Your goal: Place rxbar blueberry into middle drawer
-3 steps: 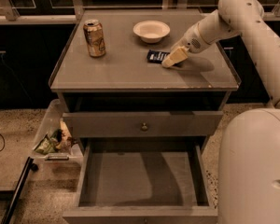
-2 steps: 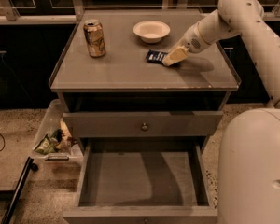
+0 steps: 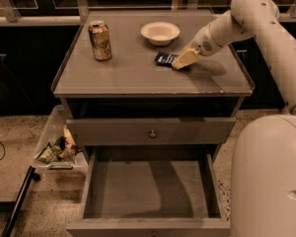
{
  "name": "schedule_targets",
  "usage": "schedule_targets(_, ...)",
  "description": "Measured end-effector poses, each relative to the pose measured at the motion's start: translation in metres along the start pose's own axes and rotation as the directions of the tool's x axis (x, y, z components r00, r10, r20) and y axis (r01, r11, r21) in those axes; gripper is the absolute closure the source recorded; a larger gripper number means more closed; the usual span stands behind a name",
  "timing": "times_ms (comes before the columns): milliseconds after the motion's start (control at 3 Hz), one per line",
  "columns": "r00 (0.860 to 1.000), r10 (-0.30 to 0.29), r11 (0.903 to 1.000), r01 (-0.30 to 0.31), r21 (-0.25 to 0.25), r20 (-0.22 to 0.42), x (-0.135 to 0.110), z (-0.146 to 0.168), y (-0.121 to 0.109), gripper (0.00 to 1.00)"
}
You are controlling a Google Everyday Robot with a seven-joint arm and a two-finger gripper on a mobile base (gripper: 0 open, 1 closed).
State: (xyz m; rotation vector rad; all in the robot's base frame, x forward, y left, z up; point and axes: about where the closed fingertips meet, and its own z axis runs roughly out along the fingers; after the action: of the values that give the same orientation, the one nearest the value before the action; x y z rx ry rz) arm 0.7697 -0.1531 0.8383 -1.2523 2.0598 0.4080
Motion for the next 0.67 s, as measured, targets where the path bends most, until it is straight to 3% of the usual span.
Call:
schedule_targets(333, 1.0, 0.0, 1.0, 0.0, 0.0, 0.0, 0.0, 0.0, 0.0, 1.0)
schedule_targets(667, 0.999, -0.035, 0.999, 0.035, -0.029, 0.009, -0.001, 0.002, 0.015, 1.0)
